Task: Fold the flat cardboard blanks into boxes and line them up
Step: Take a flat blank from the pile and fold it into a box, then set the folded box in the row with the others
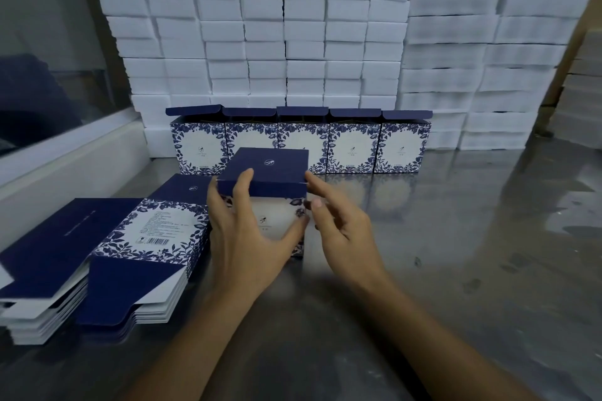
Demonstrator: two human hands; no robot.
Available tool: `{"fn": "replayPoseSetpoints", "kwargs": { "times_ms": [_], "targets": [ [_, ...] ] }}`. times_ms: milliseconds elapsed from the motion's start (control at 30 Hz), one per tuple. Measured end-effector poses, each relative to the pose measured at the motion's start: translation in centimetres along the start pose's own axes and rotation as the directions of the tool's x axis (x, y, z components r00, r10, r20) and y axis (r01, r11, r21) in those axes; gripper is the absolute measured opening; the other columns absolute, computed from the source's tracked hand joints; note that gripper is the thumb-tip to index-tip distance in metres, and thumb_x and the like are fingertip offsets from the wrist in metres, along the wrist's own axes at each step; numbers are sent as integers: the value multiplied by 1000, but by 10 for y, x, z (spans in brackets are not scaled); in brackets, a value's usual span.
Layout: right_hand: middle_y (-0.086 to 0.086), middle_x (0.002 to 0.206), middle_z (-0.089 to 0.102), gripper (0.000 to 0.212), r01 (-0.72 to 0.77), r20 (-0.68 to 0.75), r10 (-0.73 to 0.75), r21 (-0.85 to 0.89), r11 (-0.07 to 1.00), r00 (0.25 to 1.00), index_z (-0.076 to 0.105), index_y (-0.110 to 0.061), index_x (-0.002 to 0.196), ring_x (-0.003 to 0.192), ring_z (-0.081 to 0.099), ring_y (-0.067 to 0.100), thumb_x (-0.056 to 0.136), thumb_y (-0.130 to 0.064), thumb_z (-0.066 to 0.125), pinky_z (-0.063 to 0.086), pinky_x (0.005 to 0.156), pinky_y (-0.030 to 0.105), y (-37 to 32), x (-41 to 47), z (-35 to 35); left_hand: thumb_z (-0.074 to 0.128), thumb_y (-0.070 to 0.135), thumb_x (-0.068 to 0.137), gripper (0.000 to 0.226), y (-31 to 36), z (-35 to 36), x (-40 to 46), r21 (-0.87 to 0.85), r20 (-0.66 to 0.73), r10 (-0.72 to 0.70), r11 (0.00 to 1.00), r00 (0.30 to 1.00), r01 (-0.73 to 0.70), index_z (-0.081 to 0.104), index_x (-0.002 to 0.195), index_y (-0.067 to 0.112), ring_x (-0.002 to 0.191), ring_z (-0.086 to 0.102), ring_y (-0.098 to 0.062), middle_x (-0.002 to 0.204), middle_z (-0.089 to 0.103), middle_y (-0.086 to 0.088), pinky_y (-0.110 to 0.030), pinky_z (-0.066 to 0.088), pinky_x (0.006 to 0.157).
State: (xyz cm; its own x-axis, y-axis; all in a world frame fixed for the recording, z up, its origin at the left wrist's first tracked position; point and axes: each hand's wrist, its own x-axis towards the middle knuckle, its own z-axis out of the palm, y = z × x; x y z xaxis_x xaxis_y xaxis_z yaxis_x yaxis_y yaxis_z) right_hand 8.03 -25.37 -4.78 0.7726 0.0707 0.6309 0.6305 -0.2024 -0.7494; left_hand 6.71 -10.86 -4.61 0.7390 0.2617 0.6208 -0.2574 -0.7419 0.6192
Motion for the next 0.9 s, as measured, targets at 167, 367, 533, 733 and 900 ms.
{"fn": "replayPoseSetpoints", "kwargs": {
  "times_ms": [167,367,533,733,900],
  "targets": [
    [-7,118,70,33,-135,61,130,88,987,990,58,-23,135,102,69,9,104,-13,49,48,80,15,-1,1,-4,79,60,59,106,0,4,2,63,-45,-58,996,997,61,21,143,32,136,31,-43,155,12,-20,-54,42,98],
    [-7,125,68,33,-207,186,176,162,965,967,60,-26,131,103,69,10,106,-11,46,50,79,14,-2,2,-2,83,59,56,111,-3,5,6,53,-82,-124,990,989,129,16,141,32,135,28,-45,157,3,-24,-59,43,97],
    [-9,106,74,33,-176,124,155,184,967,980,63,-25,125,93,71,8,95,-27,51,50,76,13,3,0,2,84,56,50,111,-1,-6,14,-36,-78,-110,994,991,107,20,139,33,133,30,-39,152,14,-19,-57,41,100],
    [-5,76,71,12,-439,-43,437,-52,897,899,67,-24,96,64,66,7,100,-16,59,58,60,25,36,11,-4,77,50,45,107,20,-22,41,-274,-186,-31,961,982,-22,21,136,45,115,43,-20,134,24,6,-18,38,75],
    [-8,62,68,20,-465,-164,439,-193,864,883,68,-19,73,58,63,4,92,-19,64,56,66,34,47,17,-6,80,41,51,102,20,-37,115,-247,-221,-29,969,975,-27,24,136,39,120,42,-25,137,24,-3,-26,45,86]
  ]
}}
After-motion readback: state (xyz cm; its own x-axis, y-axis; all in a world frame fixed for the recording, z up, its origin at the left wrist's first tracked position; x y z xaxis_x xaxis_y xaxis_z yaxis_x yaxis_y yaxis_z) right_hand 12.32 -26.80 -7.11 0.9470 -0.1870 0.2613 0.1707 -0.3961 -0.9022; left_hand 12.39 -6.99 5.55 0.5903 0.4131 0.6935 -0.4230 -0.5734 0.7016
